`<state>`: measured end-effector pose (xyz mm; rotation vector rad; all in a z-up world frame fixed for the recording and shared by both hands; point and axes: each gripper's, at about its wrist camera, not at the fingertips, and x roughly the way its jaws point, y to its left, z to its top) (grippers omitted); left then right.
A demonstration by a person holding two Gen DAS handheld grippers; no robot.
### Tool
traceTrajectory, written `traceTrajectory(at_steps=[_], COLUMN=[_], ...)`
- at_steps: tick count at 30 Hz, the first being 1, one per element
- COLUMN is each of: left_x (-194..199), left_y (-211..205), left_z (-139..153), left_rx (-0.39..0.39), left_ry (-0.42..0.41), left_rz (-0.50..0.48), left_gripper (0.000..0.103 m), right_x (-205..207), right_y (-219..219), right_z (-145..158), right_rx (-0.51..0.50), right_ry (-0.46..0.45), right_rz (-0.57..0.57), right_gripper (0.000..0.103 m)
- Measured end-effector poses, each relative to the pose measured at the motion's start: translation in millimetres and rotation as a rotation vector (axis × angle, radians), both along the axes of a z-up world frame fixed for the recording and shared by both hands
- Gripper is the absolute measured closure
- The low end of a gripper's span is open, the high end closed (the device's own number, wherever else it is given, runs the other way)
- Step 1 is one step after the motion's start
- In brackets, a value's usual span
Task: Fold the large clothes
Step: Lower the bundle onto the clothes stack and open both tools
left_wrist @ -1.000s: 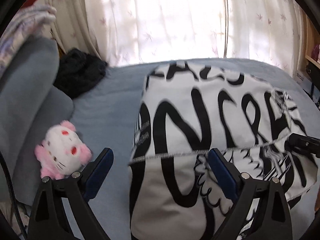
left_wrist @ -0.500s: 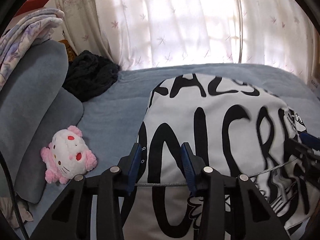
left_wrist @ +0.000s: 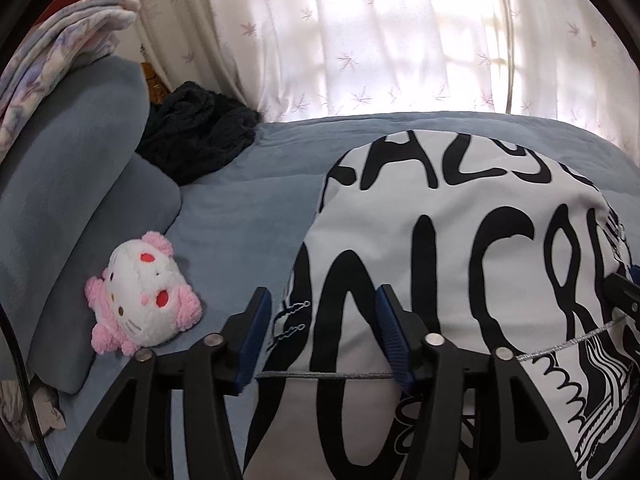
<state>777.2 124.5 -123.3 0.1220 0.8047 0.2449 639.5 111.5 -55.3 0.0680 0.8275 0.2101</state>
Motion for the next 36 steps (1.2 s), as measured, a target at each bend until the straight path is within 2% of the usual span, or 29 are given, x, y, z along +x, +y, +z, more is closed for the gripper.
traceTrajectory(at_steps=[3,5,10,15,20,24,29,36], left_x=[-9,-18,-57,-114,-177,-239,-319,-428], left_y=[7,13,12,1,-18,-33,-52,-92], left_z=[7,13,36,68,103,133,175,224], left_rx=[-0.051,-0.100,-0.162,-0.224,-0.225,-0.270,-0.266,-0.207], left_ry=[-0.012,-0.007,0.015,0.014,0.008,0.020,-0.036,-0.113], left_rz=[0.037,0.063,0.056,0.041,0.042,0.033,-0.021,-0.113], left_gripper=[0.038,0.030,0.028,0.019,0.019,0.019,0.019,0.007], right_x=[-10,-20,-55,-111,-174,-221,-296,-384], right_y=[-1,-5,-15,-28,-46,-65,-95,-125], right_z=[7,15,38,81,121,147,186,222], right_rx=[-0.013,-0.010,0.015,0.028,0.046,0.065,0.086,0.088], right_ry=[0.004,0.024,0.050,0.048,0.074,0.122,0.092,0.060], right_rz=[-0.017,-0.014,0.028,0.063,0.075,0.086,0.098,0.124], right_gripper=[0.040,0.033,0.028,0.027,0.026,0.026,0.026,0.026])
